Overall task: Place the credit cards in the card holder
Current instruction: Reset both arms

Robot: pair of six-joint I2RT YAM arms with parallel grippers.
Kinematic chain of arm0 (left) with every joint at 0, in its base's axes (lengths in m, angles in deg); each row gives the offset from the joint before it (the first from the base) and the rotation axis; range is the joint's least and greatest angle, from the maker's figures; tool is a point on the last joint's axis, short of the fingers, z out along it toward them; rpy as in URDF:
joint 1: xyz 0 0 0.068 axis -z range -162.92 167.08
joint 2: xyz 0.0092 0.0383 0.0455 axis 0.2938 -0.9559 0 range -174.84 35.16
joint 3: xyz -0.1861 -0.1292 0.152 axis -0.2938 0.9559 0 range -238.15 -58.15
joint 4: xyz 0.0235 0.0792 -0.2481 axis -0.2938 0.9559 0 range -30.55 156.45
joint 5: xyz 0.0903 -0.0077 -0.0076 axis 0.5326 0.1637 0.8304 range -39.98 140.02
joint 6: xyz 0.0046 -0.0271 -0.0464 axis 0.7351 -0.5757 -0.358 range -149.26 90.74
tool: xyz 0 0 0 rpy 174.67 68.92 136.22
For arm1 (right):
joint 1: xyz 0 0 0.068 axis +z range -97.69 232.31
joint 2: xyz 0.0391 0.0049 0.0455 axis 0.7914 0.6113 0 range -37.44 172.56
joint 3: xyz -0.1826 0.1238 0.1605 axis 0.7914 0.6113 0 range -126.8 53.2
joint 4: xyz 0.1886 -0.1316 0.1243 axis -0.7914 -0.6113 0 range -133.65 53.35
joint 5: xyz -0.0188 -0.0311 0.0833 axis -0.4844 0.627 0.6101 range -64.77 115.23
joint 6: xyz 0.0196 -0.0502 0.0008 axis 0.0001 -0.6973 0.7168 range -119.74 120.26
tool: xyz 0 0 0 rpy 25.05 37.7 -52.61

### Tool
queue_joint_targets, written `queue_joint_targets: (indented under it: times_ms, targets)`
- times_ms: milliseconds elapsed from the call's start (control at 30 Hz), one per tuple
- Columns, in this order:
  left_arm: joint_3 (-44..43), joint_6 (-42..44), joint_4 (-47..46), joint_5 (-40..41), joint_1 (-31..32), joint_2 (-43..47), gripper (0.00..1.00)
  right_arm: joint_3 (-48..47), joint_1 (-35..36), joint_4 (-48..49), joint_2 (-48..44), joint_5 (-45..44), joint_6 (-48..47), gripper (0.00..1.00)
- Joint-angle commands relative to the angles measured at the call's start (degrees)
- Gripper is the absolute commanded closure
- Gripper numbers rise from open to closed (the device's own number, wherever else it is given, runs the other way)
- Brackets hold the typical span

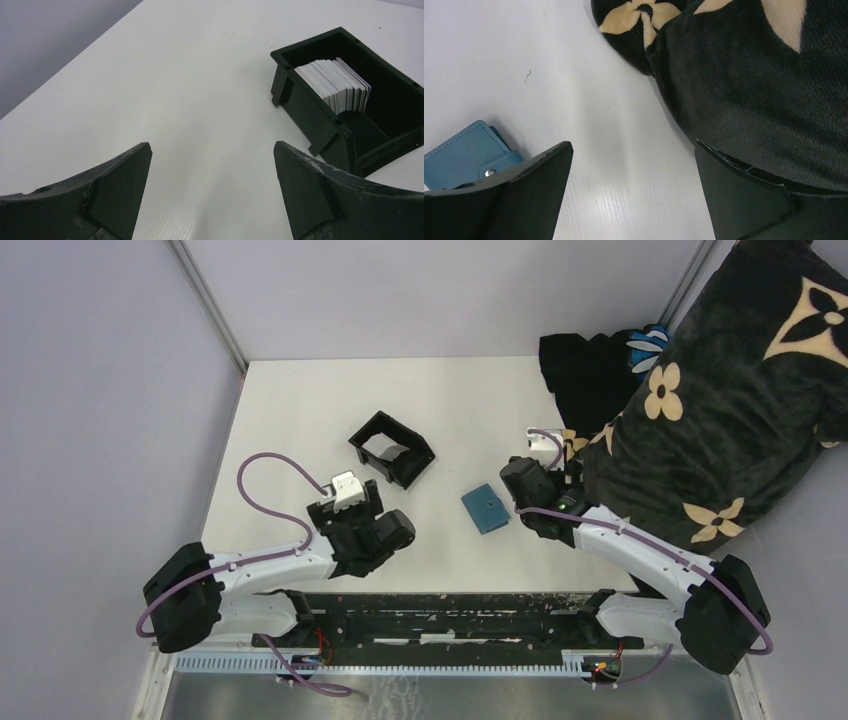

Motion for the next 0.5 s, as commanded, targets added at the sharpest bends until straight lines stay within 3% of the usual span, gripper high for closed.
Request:
queue_joint_targets:
  times_ms: [0,67,133,233,467]
  targets:
    - [4.2,22.2,-24.0,0.1,0.2,3.1,0.01,0.3,0.0,2.1,-1.2,-1.8,0.0,0.0]
    - [11.4,47.6,-49.2,-13.4,0.2,6.0,0.01,0.1,0.1,1.8,-1.0,-2.1,0.0,0.0]
    - [16.0,57.7,-61.5,-26.0,0.2,9.9,0.01,0.1,0.1,1.8,-1.1,-2.1,0.1,0.0]
    - [19.1,62.0,-67.8,-32.0,-2.4,13.3,0.01,0.5,0.0,2.3,-1.6,-1.8,-0.3,0.0]
    - [18.5,58.5,-63.2,-33.1,-9.0,16.2,0.01,0.7,0.0,3.2,-1.8,-0.1,-1.4,0.04]
